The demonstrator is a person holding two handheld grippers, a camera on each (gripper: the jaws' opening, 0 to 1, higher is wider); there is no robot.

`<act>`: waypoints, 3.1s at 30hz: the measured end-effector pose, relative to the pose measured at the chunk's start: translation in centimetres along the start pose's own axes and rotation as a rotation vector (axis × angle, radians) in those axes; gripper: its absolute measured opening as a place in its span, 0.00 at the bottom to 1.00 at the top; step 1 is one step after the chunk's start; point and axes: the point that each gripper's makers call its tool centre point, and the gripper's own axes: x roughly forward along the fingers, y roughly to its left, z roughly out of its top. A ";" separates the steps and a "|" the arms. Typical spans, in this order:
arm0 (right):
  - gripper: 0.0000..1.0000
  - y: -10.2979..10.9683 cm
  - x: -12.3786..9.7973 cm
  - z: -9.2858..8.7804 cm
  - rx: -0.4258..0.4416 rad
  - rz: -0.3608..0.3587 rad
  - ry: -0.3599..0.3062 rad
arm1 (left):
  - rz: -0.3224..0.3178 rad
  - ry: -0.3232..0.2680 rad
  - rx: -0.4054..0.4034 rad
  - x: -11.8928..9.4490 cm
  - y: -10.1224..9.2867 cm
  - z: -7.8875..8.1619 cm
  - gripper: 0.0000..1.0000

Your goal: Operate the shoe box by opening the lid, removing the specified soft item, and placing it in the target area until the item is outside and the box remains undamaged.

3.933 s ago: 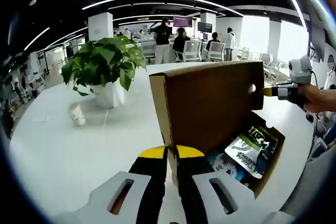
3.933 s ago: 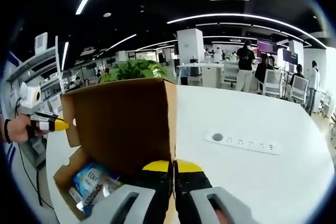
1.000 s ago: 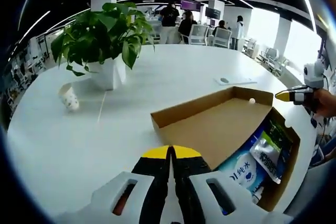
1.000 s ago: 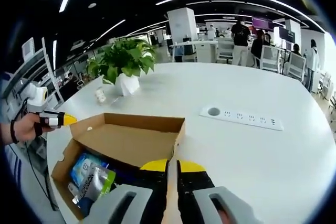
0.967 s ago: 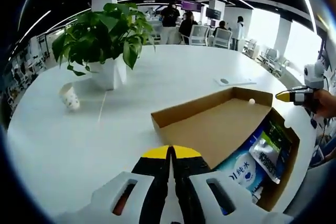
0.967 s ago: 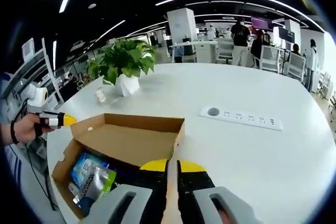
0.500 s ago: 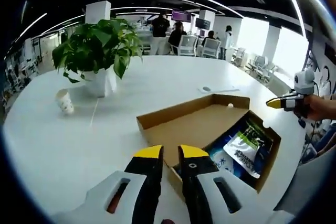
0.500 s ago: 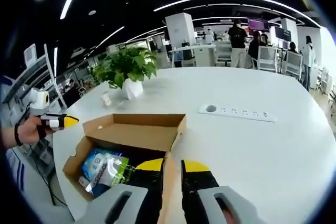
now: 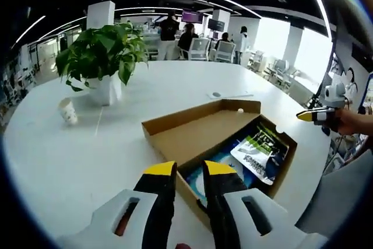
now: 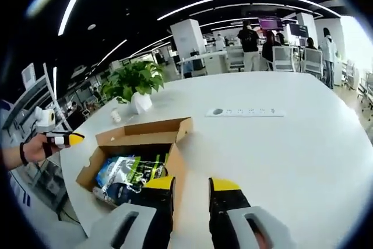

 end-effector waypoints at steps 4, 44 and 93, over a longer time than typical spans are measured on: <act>0.23 -0.2 -1.0 0.5 0.020 0.005 -0.029 | -0.025 0.014 -0.012 -0.5 -1.0 -0.8 0.20; 0.34 3.9 -4.6 -3.7 0.020 0.093 -0.026 | -0.247 0.210 -0.090 6.4 -12.4 -6.8 0.27; 0.31 12.1 4.4 -5.1 -0.097 0.258 0.134 | -0.242 0.222 -0.277 7.0 -10.9 -8.2 0.00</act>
